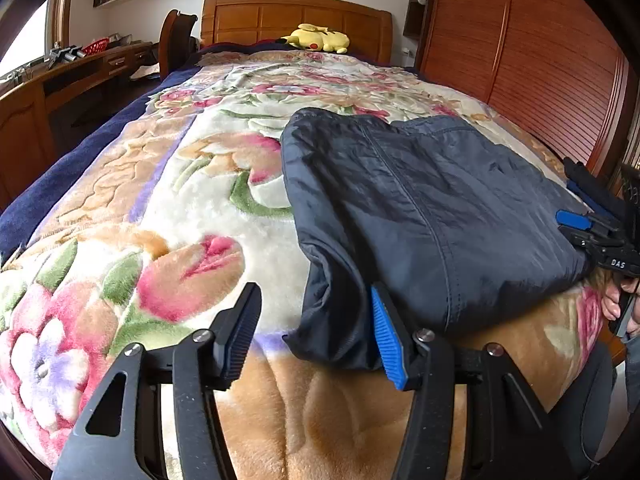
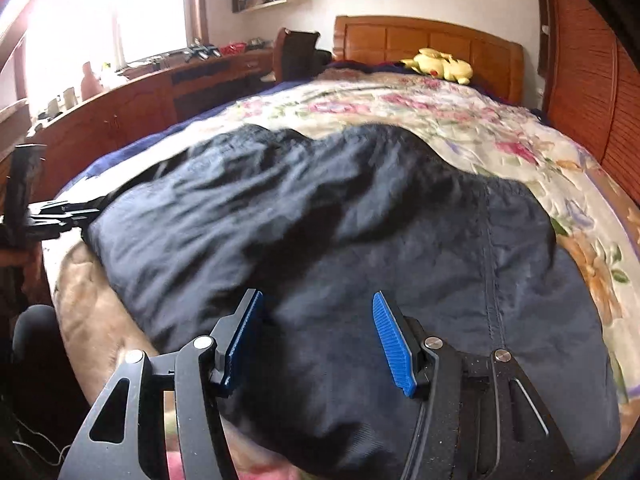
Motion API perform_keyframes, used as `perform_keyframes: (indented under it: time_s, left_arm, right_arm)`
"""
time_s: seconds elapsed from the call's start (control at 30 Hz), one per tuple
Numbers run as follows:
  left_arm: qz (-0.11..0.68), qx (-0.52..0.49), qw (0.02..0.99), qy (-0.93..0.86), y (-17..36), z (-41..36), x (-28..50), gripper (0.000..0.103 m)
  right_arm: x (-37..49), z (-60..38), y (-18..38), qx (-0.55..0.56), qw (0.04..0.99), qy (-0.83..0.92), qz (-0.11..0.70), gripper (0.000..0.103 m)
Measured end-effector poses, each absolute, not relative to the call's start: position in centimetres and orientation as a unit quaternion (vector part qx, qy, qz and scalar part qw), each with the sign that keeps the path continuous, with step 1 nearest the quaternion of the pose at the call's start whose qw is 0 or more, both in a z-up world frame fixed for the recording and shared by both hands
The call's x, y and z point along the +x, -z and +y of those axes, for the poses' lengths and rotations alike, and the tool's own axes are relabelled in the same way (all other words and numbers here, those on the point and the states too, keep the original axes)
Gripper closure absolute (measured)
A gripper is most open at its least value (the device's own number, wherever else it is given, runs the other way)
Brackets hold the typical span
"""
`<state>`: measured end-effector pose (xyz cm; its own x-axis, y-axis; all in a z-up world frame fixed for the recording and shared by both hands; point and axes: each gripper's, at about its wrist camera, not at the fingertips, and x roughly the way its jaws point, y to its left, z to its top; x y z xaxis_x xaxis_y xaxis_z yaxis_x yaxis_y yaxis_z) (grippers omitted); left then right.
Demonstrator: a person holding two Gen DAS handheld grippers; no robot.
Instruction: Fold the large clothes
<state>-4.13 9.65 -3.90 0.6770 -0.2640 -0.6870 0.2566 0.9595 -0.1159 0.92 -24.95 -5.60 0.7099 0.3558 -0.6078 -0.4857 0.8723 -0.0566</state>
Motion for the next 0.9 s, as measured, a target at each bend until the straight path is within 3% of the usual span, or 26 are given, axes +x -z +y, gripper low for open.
perform_keyframes:
  time_s: [0.03, 0.17, 0.27, 0.57, 0.9]
  left_arm:
    - [0.374, -0.004, 0.916, 0.143, 3.9, 9.6, -4.2, 0.049]
    - [0.372, -0.014, 0.913, 0.17, 3.6, 9.4, -4.4, 0.079]
    - [0.36, -0.003, 0.917, 0.173, 2.9, 8.7, -4.7, 0.09]
    - [0.268, 0.004, 0.947, 0.179, -3.7, 6.2, -4.9, 0.094]
    - [0.225, 0.04, 0.941, 0.251, -9.5, -4.6, -1.2, 0.096]
  right_arm:
    - [0.8, -24.5, 5.8, -0.111, 0.918, -0.232, 0.303, 0.044]
    - [0.7, -23.5, 7.5, -0.145, 0.911, -0.227, 0.312, 0.044]
    - [1.0, -23.7, 7.8, -0.137, 0.909, -0.234, 0.316, 0.044]
    - [0.6, -24.1, 7.1, -0.143, 0.911, -0.225, 0.314, 0.044]
    - [-2.0, -30.1, 4.6, -0.134, 0.936, -0.166, 0.281, 0.044]
